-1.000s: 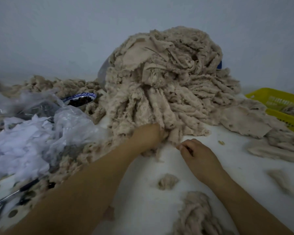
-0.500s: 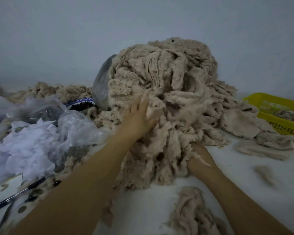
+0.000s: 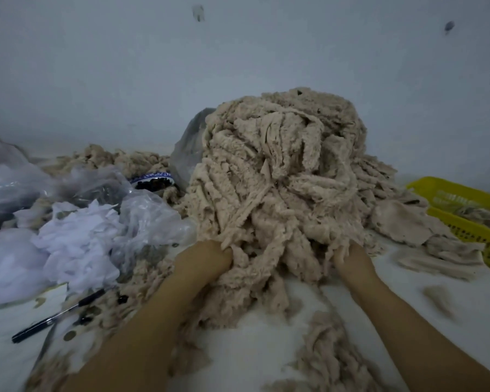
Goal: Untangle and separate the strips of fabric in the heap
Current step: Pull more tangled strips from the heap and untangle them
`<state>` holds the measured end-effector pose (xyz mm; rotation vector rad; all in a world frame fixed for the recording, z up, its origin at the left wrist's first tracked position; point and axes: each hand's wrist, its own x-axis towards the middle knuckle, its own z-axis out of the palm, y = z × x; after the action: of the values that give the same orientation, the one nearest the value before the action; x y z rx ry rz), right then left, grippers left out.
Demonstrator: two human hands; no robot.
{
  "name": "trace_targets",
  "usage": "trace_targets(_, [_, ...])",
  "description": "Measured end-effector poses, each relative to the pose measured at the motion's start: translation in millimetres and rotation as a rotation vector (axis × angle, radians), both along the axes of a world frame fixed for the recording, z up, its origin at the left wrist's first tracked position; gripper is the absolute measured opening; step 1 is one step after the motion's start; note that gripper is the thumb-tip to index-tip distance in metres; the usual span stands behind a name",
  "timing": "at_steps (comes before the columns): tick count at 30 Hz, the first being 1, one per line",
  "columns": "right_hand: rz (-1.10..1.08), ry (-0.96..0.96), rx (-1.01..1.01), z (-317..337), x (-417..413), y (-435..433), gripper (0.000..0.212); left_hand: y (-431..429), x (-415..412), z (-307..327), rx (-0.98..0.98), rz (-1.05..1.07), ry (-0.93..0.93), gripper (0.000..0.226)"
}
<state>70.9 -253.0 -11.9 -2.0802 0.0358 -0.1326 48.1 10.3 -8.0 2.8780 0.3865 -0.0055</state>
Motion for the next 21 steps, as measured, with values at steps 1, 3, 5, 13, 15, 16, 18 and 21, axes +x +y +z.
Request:
trace_targets(1, [-0.083,-0.082,0.005,-3,6,-2,0.024,1,-2,2,-0.014,-0.027,0.029,0.042])
trace_targets(3, [-0.17,-0.225,0.044,-3,11,-2,0.02,2,-5,2,-0.112,-0.048,0.034,0.046])
trace_targets(5, [-0.066,-0.195,0.048,-2,13,8,0.036,-6,-9,4,-0.224,-0.05,0.011,0.057])
trace_targets(13, [0.414,-0.055,-0.434,-19,1,62,0.046,-79,-13,-31,-0.065,-0.236,-0.018,0.062])
trace_targets(15, [0.503,-0.047,-0.443,-14,-2,62,0.045,-65,3,-33,0.035,-0.198,-0.032,0.061])
trace_targets(16, [0.551,-0.036,-0.442,-11,-2,61,0.043,-55,13,-33,0.059,-0.183,-0.032,0.061])
trace_targets(18, [0.639,0.002,-0.411,-5,-7,62,0.035,-31,30,-29,0.032,-0.161,-0.009,0.064])
trace_targets(21, [0.557,-0.09,-0.311,9,-12,57,0.028,2,45,-21,-0.005,-0.133,0.059,0.075])
